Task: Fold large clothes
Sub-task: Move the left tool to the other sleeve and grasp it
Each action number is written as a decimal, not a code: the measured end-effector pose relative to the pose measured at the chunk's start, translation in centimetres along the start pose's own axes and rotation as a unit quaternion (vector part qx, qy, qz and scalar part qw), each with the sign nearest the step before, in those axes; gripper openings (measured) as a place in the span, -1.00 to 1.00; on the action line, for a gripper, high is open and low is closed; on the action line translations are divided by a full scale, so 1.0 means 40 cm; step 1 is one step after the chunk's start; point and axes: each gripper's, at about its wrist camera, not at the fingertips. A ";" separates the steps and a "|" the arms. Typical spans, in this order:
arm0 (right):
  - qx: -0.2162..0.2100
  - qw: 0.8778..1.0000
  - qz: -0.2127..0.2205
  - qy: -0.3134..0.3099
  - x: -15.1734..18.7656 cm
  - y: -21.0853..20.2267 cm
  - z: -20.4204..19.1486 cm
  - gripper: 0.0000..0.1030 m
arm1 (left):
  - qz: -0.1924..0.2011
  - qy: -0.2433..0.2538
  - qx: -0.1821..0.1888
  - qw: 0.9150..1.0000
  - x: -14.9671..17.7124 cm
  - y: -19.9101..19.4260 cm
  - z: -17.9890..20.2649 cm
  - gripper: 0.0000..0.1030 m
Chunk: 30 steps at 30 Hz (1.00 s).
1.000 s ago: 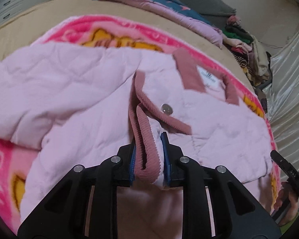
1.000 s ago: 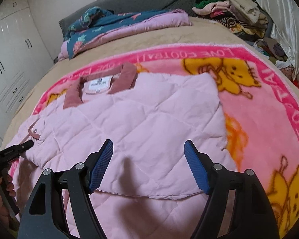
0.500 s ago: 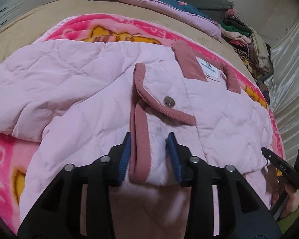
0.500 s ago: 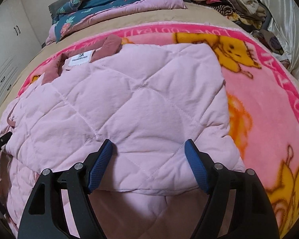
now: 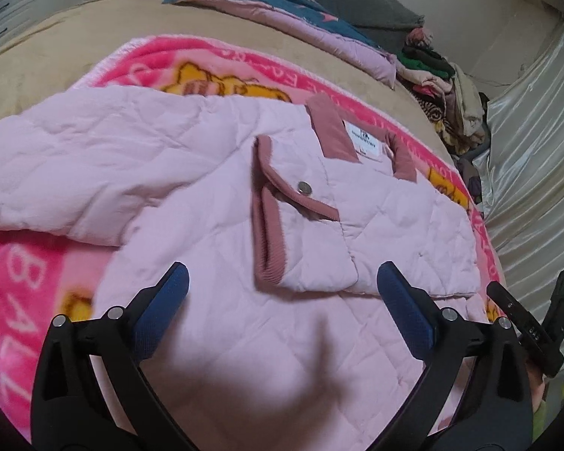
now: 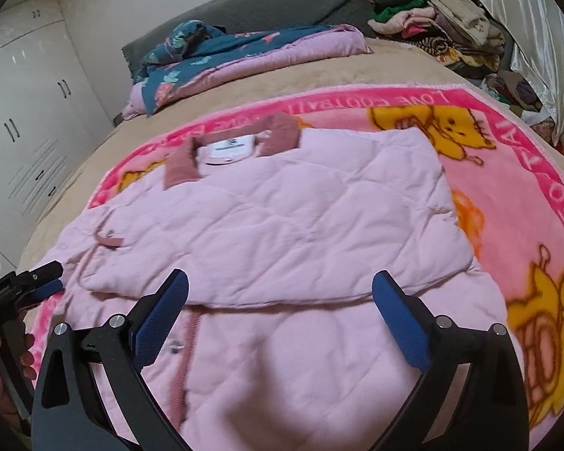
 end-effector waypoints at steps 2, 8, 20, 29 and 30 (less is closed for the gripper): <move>-0.004 1.000 0.009 -0.007 -0.002 -0.020 -0.034 0.90 | 0.006 0.000 -0.003 1.000 -0.004 -0.023 -0.014 0.82; -0.018 0.999 0.027 -0.022 -0.018 -0.054 -0.132 0.91 | 0.031 -0.009 -0.007 0.999 -0.019 -0.107 -0.083 0.82; -0.039 0.997 0.043 -0.050 -0.057 -0.061 -0.318 0.91 | 0.066 -0.049 -0.046 0.996 -0.043 -0.191 -0.247 0.82; -0.062 0.992 0.038 -0.098 -0.082 -0.023 -0.482 0.91 | 0.091 -0.086 -0.079 0.989 -0.081 -0.217 -0.369 0.82; -0.065 0.992 0.037 -0.103 -0.084 -0.018 -0.499 0.91 | 0.093 -0.090 -0.087 0.988 -0.087 -0.220 -0.389 0.82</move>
Point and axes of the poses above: each gripper's, at about its wrist camera, not at the fingertips, and y roughly the way its jaws point, z to its right, x to its underside, and after that the axes turned 13 degrees about -y, right-handed
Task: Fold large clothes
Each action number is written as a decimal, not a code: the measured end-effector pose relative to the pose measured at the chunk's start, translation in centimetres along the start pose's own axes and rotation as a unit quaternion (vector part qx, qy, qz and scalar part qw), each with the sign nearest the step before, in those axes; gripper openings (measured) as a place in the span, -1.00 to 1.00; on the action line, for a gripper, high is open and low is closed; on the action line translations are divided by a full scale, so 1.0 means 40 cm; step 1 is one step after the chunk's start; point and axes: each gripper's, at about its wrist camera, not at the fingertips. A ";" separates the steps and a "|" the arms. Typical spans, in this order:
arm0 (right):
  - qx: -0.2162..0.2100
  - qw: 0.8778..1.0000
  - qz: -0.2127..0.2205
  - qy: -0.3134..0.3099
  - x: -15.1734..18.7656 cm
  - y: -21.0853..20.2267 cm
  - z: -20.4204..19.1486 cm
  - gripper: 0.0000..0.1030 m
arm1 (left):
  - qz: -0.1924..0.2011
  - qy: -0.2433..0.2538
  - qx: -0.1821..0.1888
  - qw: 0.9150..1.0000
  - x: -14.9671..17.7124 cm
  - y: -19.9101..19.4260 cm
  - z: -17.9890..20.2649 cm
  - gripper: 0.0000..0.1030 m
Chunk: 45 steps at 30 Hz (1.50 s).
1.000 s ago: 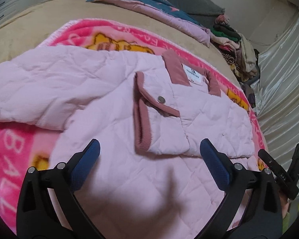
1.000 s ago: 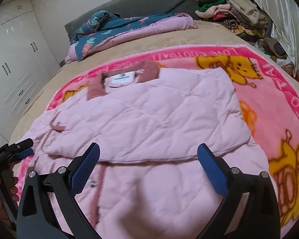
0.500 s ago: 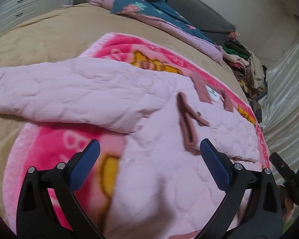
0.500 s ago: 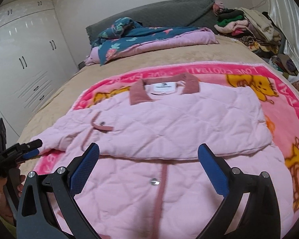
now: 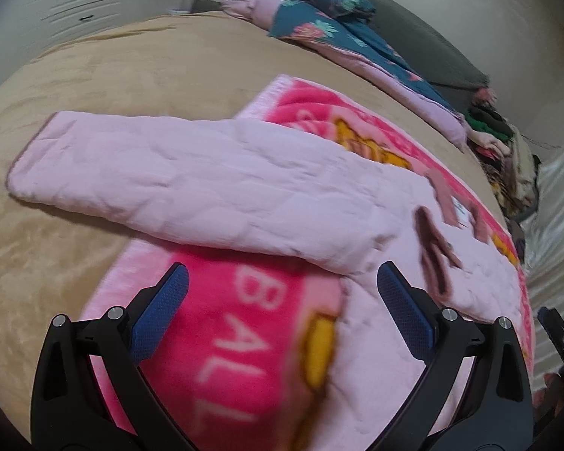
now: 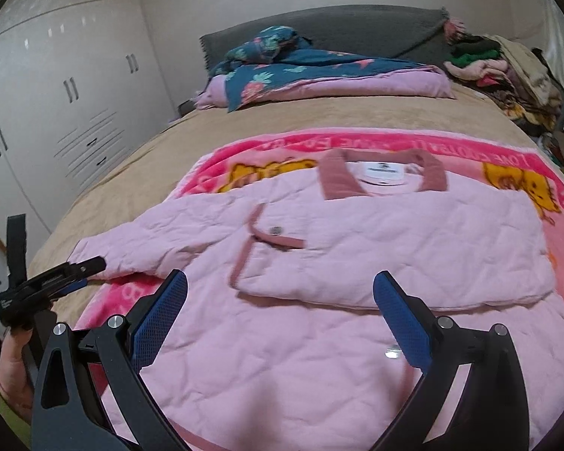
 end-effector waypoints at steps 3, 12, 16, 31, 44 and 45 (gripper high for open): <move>-0.012 1.000 -0.004 -0.014 -0.017 0.028 -0.052 0.92 | 0.003 -0.015 -0.013 1.000 -0.022 0.009 -0.040 0.82; -0.047 0.997 -0.010 -0.056 -0.061 0.106 -0.203 0.91 | 0.013 -0.068 -0.037 0.997 -0.076 0.043 -0.160 0.82; -0.060 0.996 -0.013 -0.061 -0.068 0.129 -0.242 0.91 | 0.015 -0.094 -0.031 0.995 -0.098 0.072 -0.204 0.82; -0.050 0.996 -0.027 -0.067 -0.048 0.193 -0.235 0.91 | 0.034 -0.210 0.003 0.977 -0.189 0.177 -0.366 0.82; -0.041 0.997 -0.012 -0.061 -0.029 0.131 -0.190 0.91 | 0.104 -0.133 0.025 0.985 -0.239 0.046 -0.261 -0.73; -0.041 0.997 -0.009 -0.059 -0.029 0.123 -0.185 0.91 | 0.110 -0.126 0.034 0.985 -0.242 0.023 -0.244 -0.74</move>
Point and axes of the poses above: each gripper's, at about its wrist camera, not at the fingertips, and y roughly the way its jaws point, z to its right, x to its underside, and after that the axes turned 13 degrees about -y, right-handed
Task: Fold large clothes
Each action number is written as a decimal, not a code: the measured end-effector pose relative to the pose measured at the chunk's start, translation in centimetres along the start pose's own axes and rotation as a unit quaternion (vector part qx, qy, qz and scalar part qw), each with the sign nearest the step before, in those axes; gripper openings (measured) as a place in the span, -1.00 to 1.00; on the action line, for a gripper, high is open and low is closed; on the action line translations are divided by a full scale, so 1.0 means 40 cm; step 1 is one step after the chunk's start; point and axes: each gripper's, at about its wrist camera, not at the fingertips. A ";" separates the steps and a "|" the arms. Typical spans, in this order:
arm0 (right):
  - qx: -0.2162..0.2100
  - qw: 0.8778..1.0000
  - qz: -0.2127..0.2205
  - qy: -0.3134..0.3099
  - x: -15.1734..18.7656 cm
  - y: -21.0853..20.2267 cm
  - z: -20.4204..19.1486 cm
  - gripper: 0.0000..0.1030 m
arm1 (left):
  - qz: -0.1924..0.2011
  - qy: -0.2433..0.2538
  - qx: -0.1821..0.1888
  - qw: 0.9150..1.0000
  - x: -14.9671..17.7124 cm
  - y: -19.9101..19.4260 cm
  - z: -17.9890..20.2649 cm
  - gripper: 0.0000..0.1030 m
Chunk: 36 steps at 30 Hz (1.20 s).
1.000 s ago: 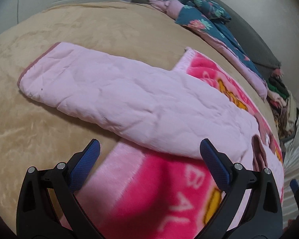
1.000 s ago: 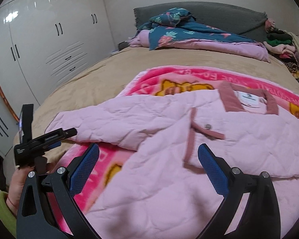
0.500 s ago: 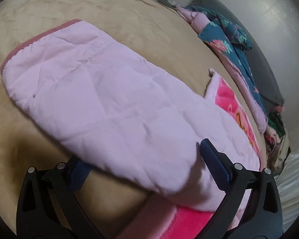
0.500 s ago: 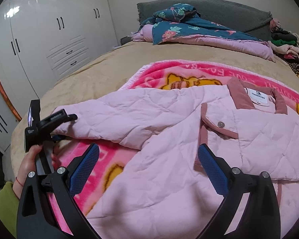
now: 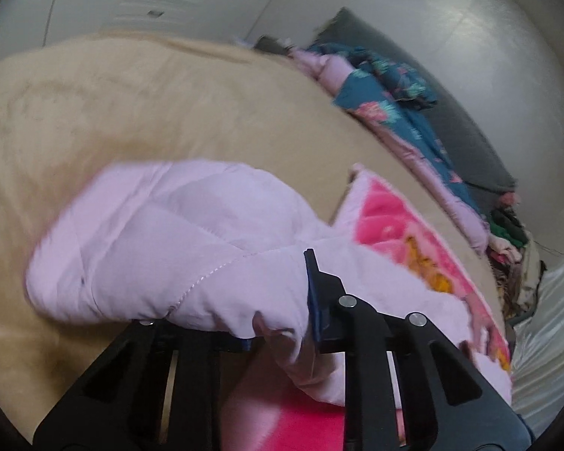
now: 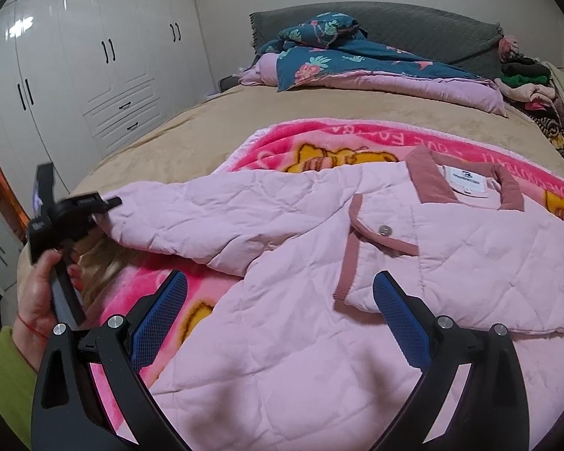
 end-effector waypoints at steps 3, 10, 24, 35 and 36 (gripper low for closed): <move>0.004 1.000 0.007 0.007 0.006 -0.026 0.016 0.91 | 0.011 0.021 0.022 0.999 -0.001 -0.050 0.056 -0.75; 0.024 0.999 0.021 0.016 0.025 -0.095 0.057 0.91 | 0.028 0.062 0.066 0.995 0.041 -0.141 0.186 -0.75; 0.067 0.994 0.053 0.075 0.095 -0.258 0.215 0.91 | 0.019 0.154 0.101 0.983 0.177 -0.226 0.422 -0.77; 0.082 0.987 0.066 0.120 0.188 -0.368 0.350 0.91 | 0.000 0.224 0.105 0.969 0.336 -0.244 0.604 -0.79; 0.083 0.987 0.066 0.124 0.197 -0.375 0.363 0.91 | -0.003 0.228 0.104 0.968 0.347 -0.242 0.616 -0.79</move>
Point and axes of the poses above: each gripper's, at about its wrist camera, not at the fingertips, and y roughly the way its jaws point, z to its right, x to its underside, and after that the axes turned 13 degrees about -y, right-handed
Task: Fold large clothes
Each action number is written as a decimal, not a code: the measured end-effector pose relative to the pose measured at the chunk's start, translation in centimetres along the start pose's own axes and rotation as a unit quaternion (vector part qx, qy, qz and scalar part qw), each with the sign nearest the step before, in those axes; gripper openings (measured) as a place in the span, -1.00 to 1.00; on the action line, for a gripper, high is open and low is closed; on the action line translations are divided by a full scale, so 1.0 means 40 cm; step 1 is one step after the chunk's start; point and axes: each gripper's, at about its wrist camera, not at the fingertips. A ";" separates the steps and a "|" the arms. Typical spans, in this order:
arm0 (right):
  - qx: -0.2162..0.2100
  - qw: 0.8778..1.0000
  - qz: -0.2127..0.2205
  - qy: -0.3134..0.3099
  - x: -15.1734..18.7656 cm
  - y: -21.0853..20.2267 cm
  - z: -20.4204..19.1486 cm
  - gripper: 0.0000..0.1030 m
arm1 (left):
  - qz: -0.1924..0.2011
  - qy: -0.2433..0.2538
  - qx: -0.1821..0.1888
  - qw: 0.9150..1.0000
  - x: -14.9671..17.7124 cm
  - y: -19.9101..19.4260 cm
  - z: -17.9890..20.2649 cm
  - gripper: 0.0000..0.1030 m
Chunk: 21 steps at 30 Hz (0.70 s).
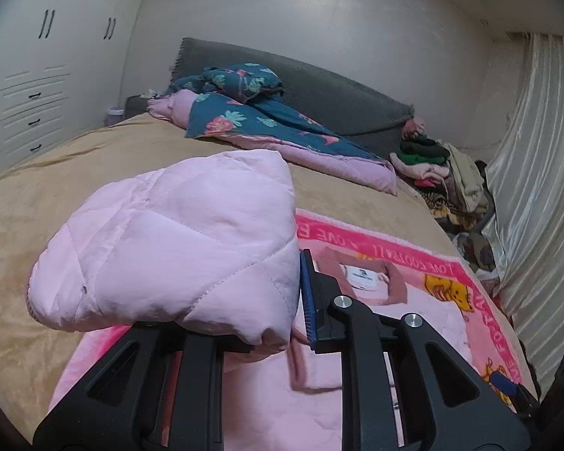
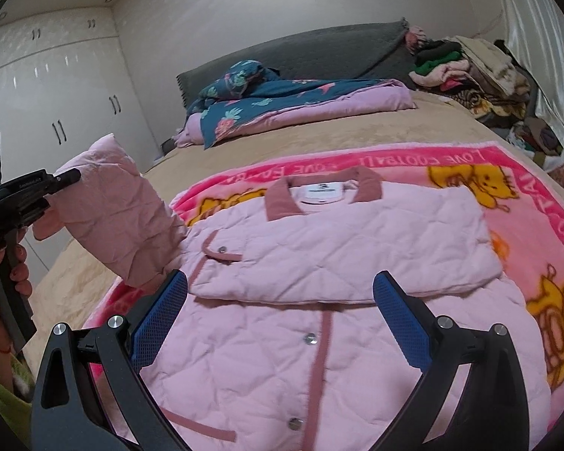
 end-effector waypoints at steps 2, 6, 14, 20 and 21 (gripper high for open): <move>0.004 1.000 0.002 0.009 0.011 -0.014 0.028 0.91 | -0.005 0.009 -0.003 1.000 0.012 0.012 0.027 -0.79; 0.010 1.000 0.003 0.027 0.032 -0.031 0.078 0.91 | -0.013 0.023 -0.010 1.000 0.040 0.033 0.071 -0.79; 0.018 0.998 0.003 0.063 0.073 -0.062 0.182 0.91 | -0.035 0.060 -0.015 0.997 0.114 0.077 0.169 -0.79; 0.031 0.995 0.003 0.091 0.102 -0.088 0.258 0.91 | -0.048 0.096 -0.021 0.994 0.174 0.105 0.238 -0.79; 0.033 0.995 0.003 0.094 0.105 -0.091 0.269 0.91 | -0.052 0.107 -0.023 0.993 0.189 0.116 0.254 -0.79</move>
Point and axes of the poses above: each gripper's, at about its wrist camera, not at the fingertips, and y roughly the way its jaws point, z to its right, x to its underside, and after that the axes turned 13 degrees about -y, right-handed
